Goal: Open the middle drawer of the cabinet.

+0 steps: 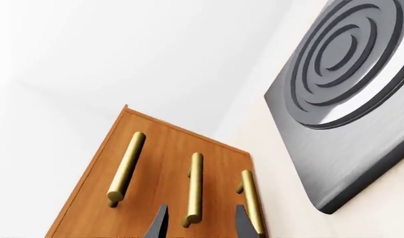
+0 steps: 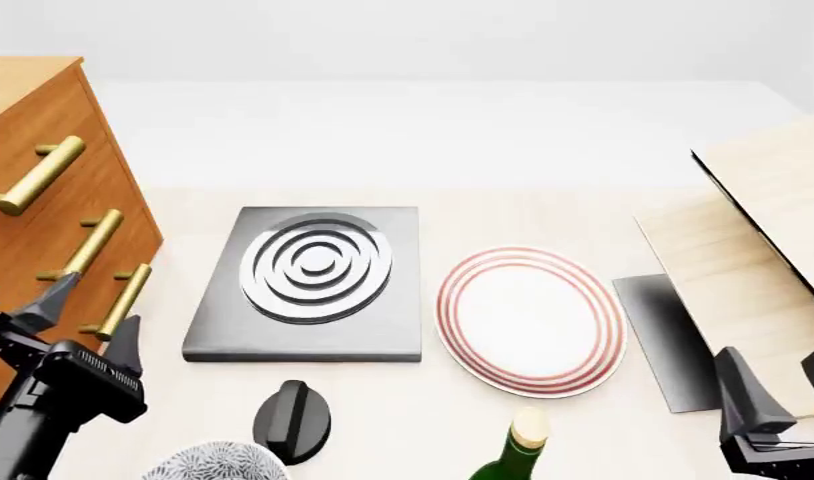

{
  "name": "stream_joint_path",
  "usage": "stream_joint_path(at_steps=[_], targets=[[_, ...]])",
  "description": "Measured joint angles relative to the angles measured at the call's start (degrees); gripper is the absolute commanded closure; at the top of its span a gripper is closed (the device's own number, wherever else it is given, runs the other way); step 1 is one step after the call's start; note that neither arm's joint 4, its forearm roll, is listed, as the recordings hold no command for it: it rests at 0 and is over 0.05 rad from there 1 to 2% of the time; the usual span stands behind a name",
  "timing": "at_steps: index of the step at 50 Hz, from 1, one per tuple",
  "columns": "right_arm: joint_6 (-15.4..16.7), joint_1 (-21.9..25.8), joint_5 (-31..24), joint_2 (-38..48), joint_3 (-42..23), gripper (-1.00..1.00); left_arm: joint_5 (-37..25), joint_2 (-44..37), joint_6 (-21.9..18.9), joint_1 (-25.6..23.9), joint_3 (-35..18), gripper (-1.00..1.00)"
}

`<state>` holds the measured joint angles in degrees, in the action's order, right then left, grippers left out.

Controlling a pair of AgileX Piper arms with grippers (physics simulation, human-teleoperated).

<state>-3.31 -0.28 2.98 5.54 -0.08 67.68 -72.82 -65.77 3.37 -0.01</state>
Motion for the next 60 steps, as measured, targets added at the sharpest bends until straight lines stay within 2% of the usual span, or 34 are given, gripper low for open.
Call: stream_joint_path(at_steps=[25,60], targets=[[0.0,0.0,0.0,0.0,0.0,-1.0,2.0,-3.6,-0.4,3.1,0.0,-1.0],[0.0,0.0,0.0,0.0,0.0,-1.0,2.2,-3.7,-4.8,8.2,-0.4,-1.0]])
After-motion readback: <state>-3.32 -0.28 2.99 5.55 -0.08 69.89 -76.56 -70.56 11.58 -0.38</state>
